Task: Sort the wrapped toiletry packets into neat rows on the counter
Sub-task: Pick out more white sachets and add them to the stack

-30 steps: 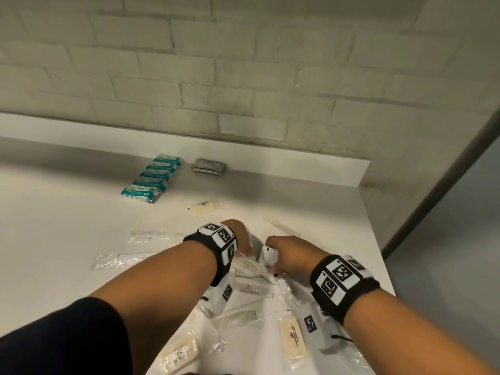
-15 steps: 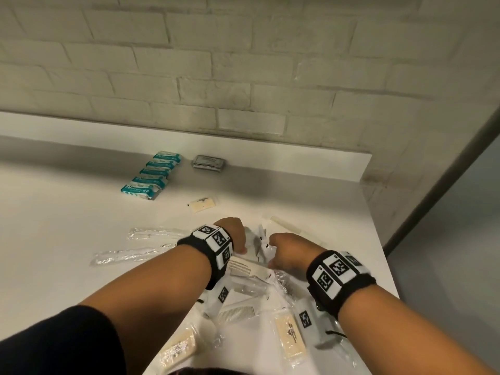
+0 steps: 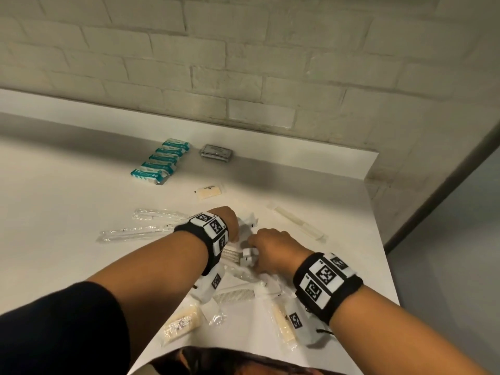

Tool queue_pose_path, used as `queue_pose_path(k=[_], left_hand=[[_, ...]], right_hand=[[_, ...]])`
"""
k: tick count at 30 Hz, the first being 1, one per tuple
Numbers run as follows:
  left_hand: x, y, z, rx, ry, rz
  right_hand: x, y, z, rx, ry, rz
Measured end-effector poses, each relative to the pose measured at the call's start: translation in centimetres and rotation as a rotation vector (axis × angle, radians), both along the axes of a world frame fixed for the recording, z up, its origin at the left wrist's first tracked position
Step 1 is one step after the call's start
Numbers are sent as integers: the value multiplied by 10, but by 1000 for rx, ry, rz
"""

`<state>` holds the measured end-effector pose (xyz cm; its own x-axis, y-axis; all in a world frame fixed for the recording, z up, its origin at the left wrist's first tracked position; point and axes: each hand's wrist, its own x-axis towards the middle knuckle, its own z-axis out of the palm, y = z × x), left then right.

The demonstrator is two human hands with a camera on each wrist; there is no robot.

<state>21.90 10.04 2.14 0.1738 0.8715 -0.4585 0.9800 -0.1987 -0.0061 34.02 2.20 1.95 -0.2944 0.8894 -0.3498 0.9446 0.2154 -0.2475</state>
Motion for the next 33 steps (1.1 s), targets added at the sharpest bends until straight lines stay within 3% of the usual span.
queue_pose_path(k=[4, 6, 11, 20, 25, 29, 33], left_hand=[[-4, 0, -2, -1, -35, 24], [-8, -2, -4, 5, -67, 53], [-18, -9, -11, 9, -175, 82], [-42, -26, -2, -31, -433, 153], [-62, -31, 2, 28, -860, 398], [-74, -38, 2, -102, -1295, 615], [-85, -42, -3, -176, -1494, 763]], right_hand=[[11, 5, 5, -79, 245, -158], [15, 7, 8, -59, 283, -239], [12, 16, 5, -86, 23, -148], [3, 20, 7, -28, -131, -183], [-3, 25, 2, -88, -147, -260], [-1, 24, -5, -81, -185, -223], [2, 30, 0, -59, -53, -312]])
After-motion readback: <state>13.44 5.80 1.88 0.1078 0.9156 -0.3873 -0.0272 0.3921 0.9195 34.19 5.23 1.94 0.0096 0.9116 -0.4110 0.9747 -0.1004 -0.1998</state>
